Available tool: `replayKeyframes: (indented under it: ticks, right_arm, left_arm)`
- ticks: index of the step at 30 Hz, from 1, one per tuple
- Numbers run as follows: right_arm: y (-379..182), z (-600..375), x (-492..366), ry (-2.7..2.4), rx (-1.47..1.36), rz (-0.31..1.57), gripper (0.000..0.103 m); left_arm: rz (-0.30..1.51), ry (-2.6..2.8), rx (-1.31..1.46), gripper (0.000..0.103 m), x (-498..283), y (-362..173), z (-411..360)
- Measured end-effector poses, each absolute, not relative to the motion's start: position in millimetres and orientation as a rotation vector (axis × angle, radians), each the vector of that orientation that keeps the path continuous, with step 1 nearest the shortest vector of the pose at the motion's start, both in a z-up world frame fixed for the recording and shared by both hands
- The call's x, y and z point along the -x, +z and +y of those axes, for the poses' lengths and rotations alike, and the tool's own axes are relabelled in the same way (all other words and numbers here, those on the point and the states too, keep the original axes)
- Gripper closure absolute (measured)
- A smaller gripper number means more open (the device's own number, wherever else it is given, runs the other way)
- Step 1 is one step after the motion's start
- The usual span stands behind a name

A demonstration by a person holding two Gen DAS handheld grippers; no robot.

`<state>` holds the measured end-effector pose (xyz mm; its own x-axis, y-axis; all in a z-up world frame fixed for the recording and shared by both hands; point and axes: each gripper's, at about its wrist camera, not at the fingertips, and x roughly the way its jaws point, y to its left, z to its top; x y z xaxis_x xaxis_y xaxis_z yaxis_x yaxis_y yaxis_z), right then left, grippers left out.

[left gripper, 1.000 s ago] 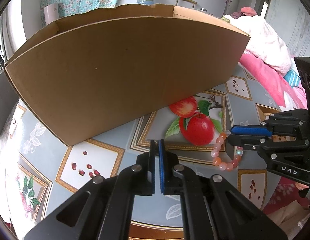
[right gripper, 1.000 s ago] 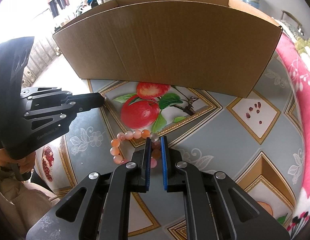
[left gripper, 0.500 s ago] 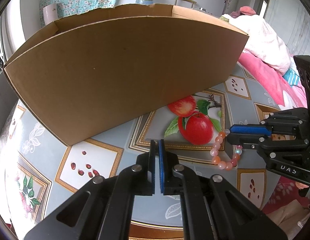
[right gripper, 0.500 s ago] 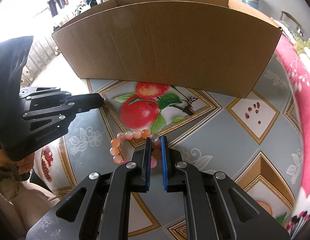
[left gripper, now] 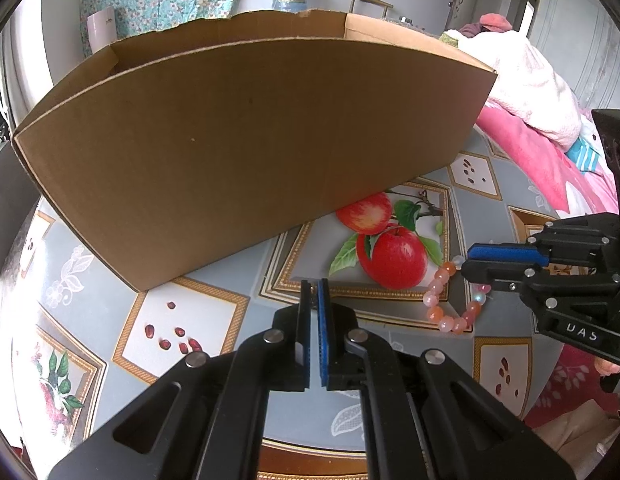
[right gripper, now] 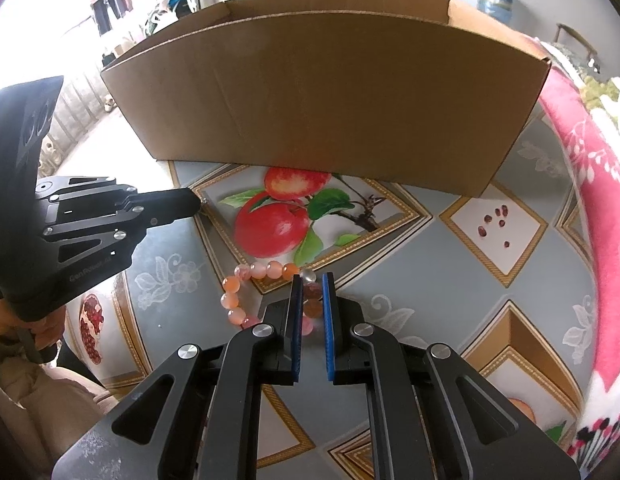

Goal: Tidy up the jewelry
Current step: 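Carry the bead bracelet over the box and open the right tool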

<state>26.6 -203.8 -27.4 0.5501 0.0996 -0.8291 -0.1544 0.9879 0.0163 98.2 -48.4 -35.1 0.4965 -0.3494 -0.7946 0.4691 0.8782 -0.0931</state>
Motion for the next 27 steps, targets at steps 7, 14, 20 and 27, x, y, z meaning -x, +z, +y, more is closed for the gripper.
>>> replayKeyframes:
  ticks: [7, 14, 20, 27]
  right_arm:
    - [-5.8, -201.5, -18.1, 0.119, 0.093, 0.917, 0.096]
    - [31.9, -204.0, -4.8, 0.084, 0.103, 0.813, 0.096]
    - [80.1, -209.5, 3.5, 0.106, 0.085, 0.689, 0.096]
    - [130.3, -211.1, -7.8, 0.193, 0.067, 0.539, 0.096]
  left_arm:
    - [0.852, -0.521, -0.092, 0.101, -88.4, -12.9, -33.3]
    - [0.752, -0.567, -0.012, 0.101, -72.3, 31.1, -7.9]
    - [0.661, -0.609, 0.055, 0.101, -65.3, 73.9, 12.0]
    - [0.57, -0.647, 0.13, 0.101, -83.3, 121.7, 25.6]
